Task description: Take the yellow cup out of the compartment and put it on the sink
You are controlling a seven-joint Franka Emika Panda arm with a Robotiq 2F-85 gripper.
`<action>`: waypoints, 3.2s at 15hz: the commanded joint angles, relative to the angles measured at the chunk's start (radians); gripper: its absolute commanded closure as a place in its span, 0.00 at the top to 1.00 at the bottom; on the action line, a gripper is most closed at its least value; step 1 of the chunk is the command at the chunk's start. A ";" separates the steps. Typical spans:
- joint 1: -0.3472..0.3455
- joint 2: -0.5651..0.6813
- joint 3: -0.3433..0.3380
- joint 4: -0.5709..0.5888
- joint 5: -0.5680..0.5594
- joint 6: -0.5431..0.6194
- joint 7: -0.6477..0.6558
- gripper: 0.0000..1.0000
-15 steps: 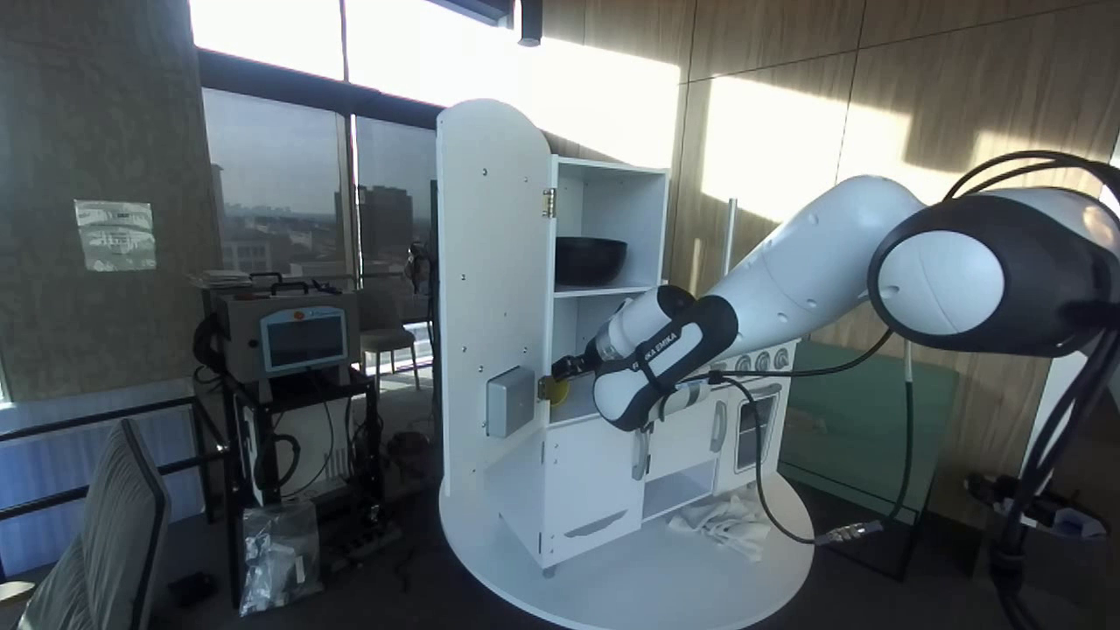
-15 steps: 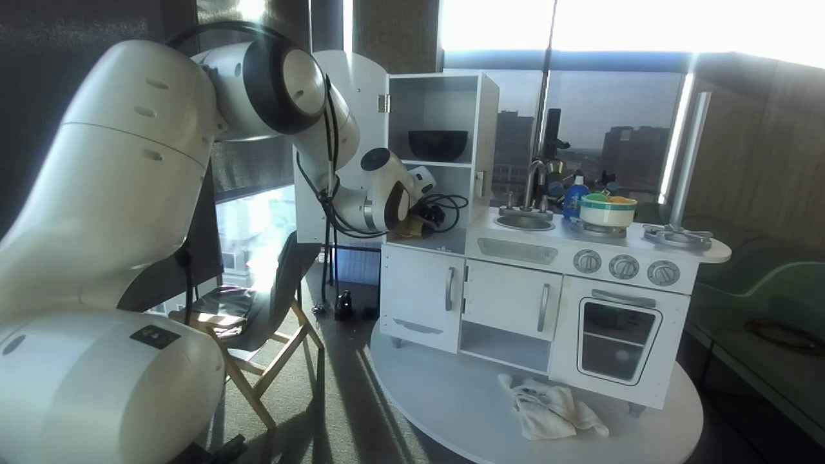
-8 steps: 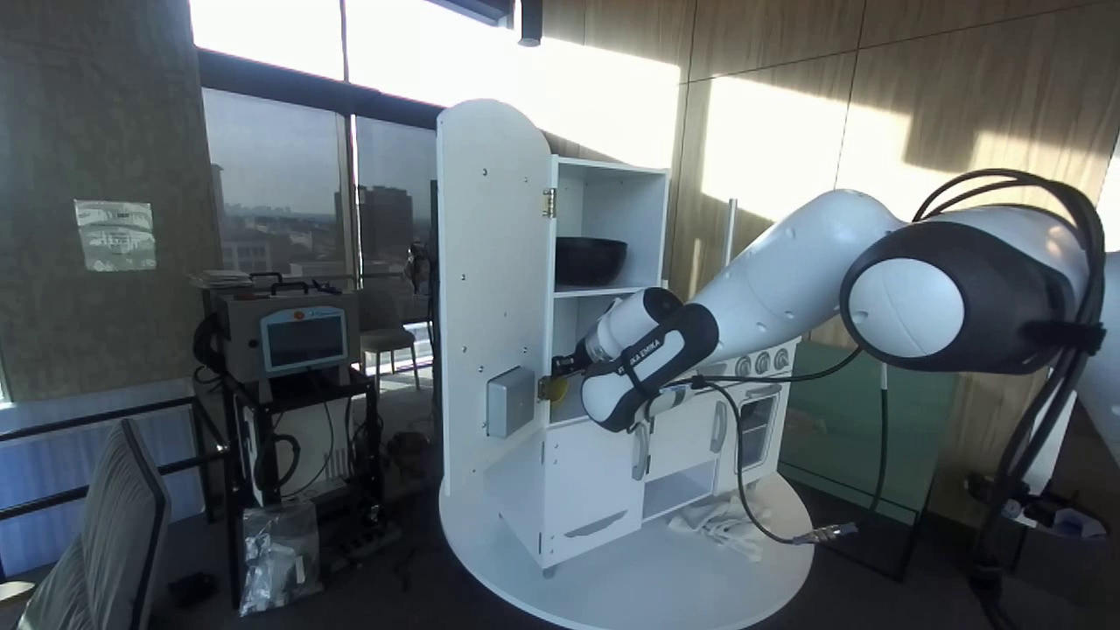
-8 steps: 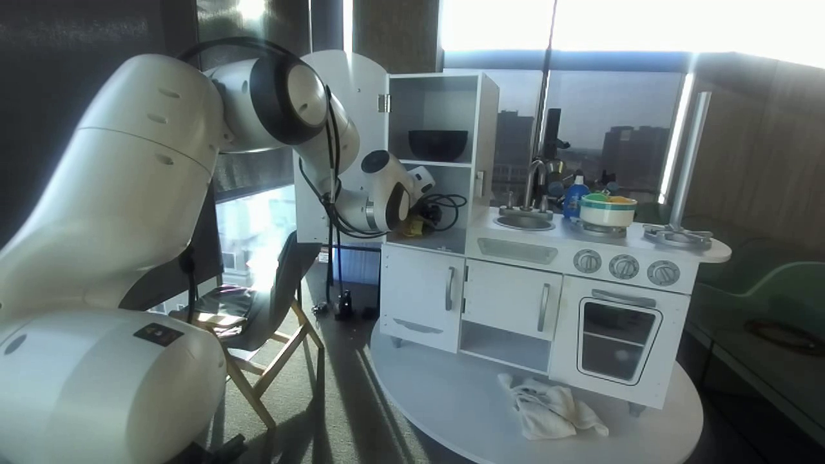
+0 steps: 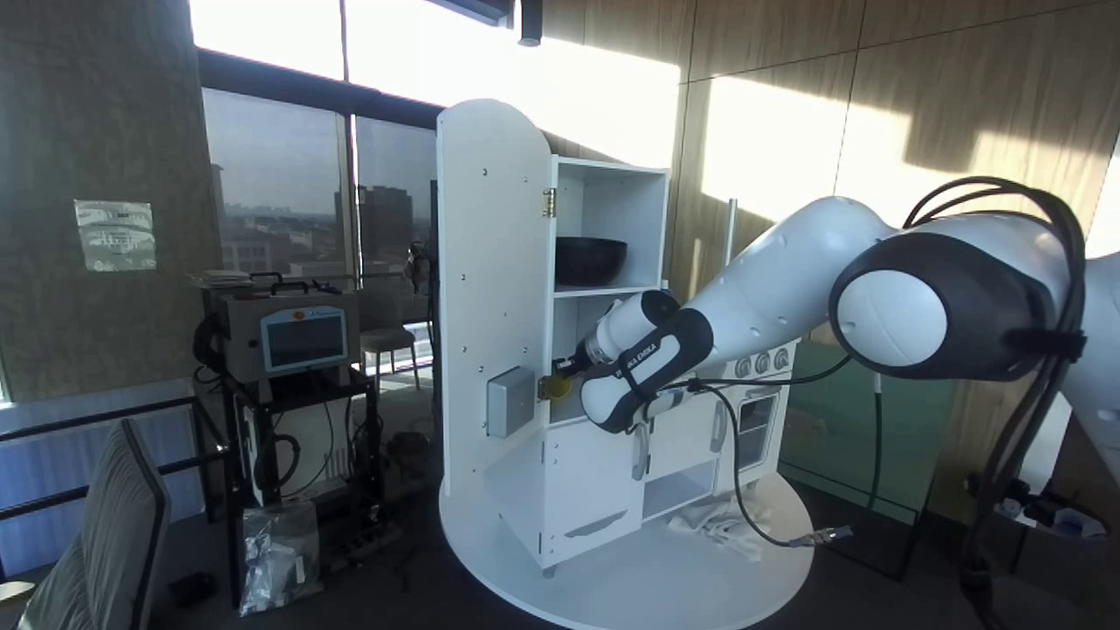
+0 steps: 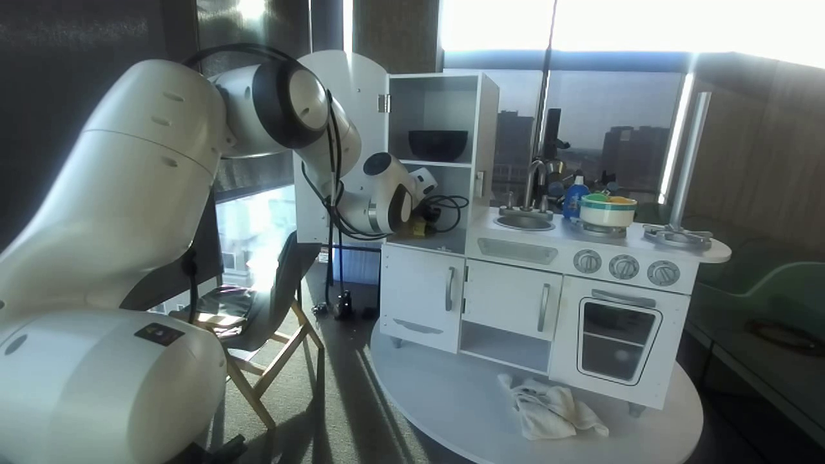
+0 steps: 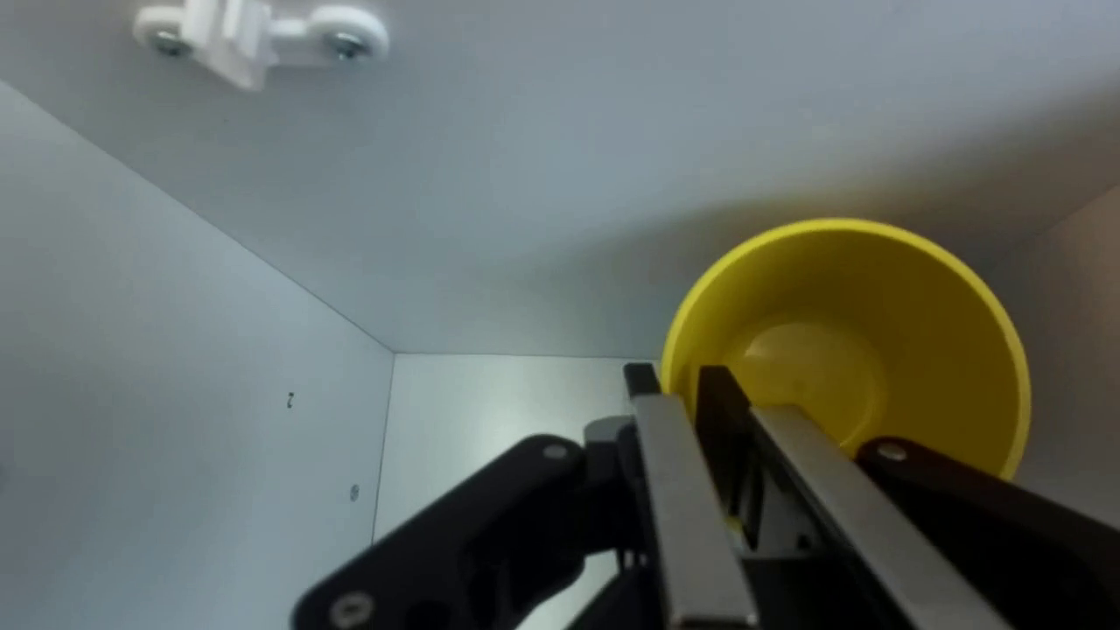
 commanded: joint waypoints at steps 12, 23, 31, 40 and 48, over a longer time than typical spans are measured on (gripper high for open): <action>-0.048 -0.213 0.020 -0.111 0.004 -0.282 -0.043 0.05; -0.162 -0.383 0.079 -0.142 -0.116 -0.559 0.026 0.04; -0.327 -0.529 0.274 -0.177 0.041 -0.902 -0.184 0.04; -0.431 -0.647 0.233 -0.128 -0.095 -1.299 -0.150 0.04; -0.491 -0.523 0.198 0.141 -0.075 -1.541 -0.194 0.06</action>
